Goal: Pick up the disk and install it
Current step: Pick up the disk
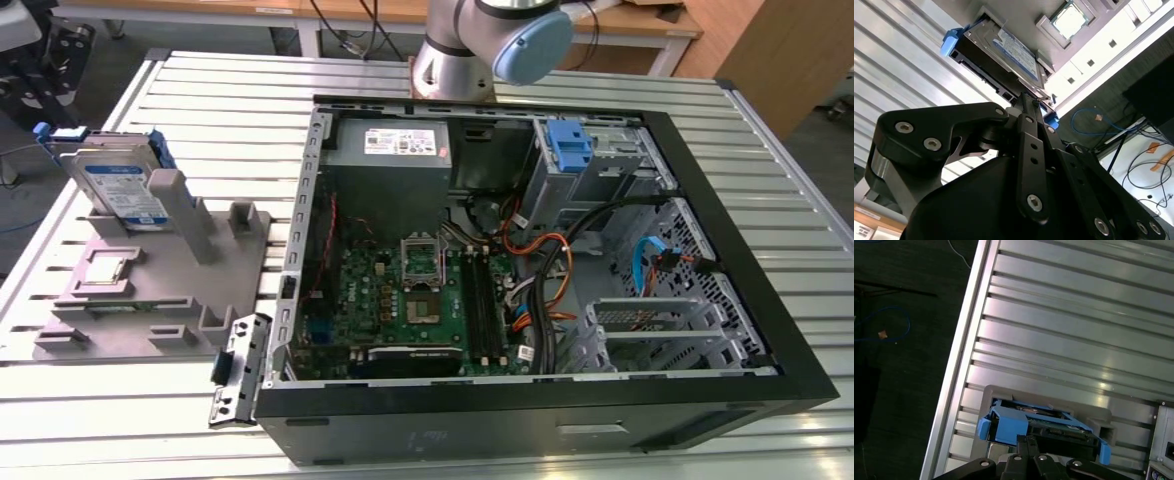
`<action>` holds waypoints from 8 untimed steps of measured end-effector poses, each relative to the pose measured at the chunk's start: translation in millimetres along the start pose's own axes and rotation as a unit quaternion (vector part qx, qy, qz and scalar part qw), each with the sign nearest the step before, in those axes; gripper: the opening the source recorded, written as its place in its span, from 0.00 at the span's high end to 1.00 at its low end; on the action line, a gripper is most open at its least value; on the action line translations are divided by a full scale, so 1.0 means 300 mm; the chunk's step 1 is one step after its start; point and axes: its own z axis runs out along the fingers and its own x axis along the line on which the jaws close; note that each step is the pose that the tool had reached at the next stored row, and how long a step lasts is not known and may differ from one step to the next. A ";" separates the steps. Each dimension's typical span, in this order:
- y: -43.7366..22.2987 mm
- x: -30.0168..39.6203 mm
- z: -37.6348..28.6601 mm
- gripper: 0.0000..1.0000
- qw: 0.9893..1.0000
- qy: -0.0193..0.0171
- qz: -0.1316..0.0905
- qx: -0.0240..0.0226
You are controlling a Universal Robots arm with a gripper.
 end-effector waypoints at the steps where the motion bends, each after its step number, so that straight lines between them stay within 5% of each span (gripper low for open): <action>1: 0.000 0.000 0.000 0.89 1.000 0.000 -0.001 0.000; 8: 0.001 0.003 0.000 0.89 1.000 0.000 -0.009 0.000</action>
